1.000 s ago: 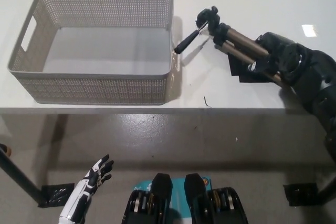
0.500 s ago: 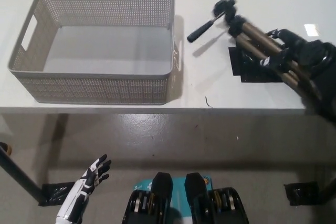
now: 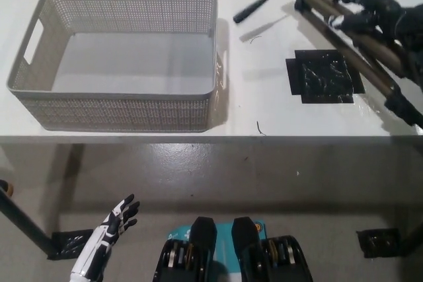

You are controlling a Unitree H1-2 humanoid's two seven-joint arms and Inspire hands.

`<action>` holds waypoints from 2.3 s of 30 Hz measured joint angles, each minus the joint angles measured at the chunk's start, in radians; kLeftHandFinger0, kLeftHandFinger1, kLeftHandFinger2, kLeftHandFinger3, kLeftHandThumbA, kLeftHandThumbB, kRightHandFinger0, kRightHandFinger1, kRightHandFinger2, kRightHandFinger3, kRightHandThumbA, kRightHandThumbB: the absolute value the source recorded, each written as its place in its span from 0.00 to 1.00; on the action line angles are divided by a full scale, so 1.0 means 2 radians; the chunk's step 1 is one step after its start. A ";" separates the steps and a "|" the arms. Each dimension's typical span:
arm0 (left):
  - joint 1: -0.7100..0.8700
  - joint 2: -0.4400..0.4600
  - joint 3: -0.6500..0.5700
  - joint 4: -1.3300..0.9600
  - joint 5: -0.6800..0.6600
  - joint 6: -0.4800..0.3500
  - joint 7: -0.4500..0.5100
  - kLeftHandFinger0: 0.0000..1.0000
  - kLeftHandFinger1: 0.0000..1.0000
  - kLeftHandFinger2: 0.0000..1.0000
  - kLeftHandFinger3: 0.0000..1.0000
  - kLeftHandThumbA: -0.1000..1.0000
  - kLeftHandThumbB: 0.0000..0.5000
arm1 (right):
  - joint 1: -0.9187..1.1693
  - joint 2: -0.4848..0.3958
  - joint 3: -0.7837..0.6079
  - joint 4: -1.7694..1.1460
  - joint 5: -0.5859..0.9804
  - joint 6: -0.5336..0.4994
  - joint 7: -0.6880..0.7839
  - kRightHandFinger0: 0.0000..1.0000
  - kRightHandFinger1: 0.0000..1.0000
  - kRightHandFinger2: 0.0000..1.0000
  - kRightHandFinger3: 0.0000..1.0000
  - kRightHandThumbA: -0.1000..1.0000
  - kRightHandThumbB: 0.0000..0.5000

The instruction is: The robot uses its right hand to pick the tripod on the desk and places it into a rectangular container on the left.

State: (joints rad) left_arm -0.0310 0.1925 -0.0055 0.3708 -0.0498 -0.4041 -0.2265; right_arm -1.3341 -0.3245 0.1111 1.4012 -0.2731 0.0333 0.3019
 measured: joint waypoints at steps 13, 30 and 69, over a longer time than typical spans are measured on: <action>0.000 0.000 0.002 0.009 0.001 -0.010 0.000 1.00 1.00 1.00 1.00 1.00 1.00 | -0.005 0.000 -0.027 -0.024 0.022 0.005 0.025 0.20 0.63 0.93 0.91 0.00 0.38; 0.024 0.000 -0.001 0.008 0.001 -0.009 0.000 1.00 1.00 1.00 1.00 1.00 1.00 | -0.041 0.063 -0.075 -0.190 0.068 0.085 0.048 0.05 0.50 0.85 0.82 0.00 0.37; -0.013 -0.001 -0.048 0.004 0.008 -0.002 -0.011 1.00 1.00 1.00 1.00 1.00 1.00 | -0.052 0.214 0.080 -0.042 0.027 0.062 0.015 1.00 1.00 1.00 1.00 0.86 0.87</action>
State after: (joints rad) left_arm -0.0571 0.1908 -0.1008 0.3782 -0.0336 -0.4086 -0.2488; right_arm -1.4391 0.1029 0.2704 1.3180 -0.2193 0.1579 0.3327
